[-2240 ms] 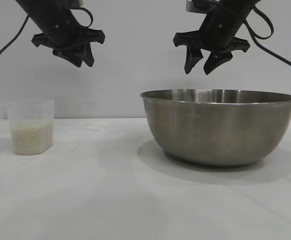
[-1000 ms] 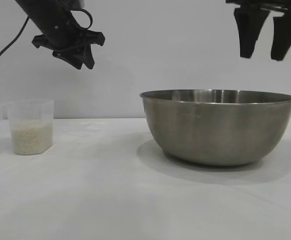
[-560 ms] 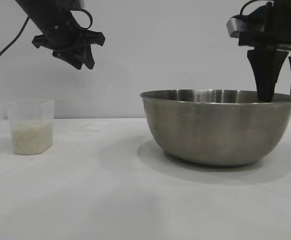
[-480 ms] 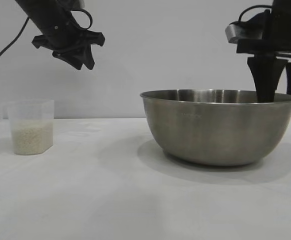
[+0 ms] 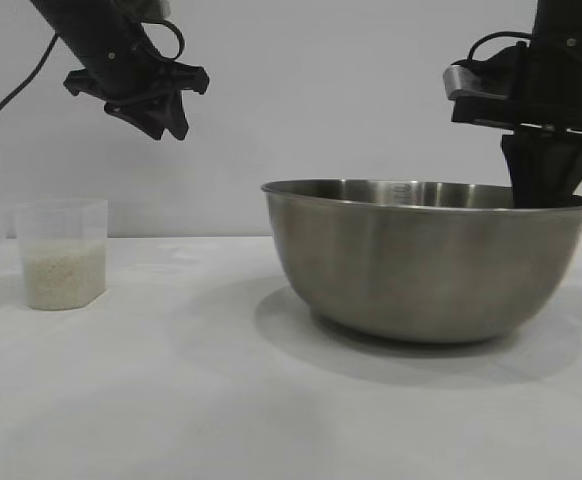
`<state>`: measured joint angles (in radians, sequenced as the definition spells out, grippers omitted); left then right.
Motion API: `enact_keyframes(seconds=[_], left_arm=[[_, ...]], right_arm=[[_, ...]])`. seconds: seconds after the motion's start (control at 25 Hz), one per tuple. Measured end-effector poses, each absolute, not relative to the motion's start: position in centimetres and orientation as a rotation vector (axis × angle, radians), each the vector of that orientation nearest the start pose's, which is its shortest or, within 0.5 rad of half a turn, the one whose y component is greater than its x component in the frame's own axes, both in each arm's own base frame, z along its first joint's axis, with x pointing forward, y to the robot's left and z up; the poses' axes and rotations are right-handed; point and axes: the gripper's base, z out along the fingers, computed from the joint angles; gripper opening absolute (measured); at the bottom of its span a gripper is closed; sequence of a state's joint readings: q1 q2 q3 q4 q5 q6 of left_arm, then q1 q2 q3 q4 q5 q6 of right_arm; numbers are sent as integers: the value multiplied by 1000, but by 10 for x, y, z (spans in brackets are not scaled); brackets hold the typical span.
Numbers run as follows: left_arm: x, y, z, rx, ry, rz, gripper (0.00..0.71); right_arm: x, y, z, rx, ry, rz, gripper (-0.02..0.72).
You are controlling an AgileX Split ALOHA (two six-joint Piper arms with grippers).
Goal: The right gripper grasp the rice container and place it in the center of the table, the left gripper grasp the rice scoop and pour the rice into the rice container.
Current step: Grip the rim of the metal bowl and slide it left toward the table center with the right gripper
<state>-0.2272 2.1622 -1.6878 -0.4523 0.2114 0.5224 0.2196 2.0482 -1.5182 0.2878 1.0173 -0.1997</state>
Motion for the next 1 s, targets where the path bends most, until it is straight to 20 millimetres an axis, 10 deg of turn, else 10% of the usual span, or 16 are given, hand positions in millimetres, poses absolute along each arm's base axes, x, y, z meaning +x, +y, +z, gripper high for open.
enact_keyframes(seconds=[0.6, 0.88, 1.0], left_arm=[[491, -122, 212, 384, 2123, -188, 199], [490, -122, 211, 388, 2127, -188, 199], [490, -122, 211, 389, 2129, -189, 199]], right_arm=[[401, 133, 171, -430, 2967, 453, 0], [404, 132, 183, -506, 2948, 430, 454], [398, 128, 209, -548, 2903, 375, 491]])
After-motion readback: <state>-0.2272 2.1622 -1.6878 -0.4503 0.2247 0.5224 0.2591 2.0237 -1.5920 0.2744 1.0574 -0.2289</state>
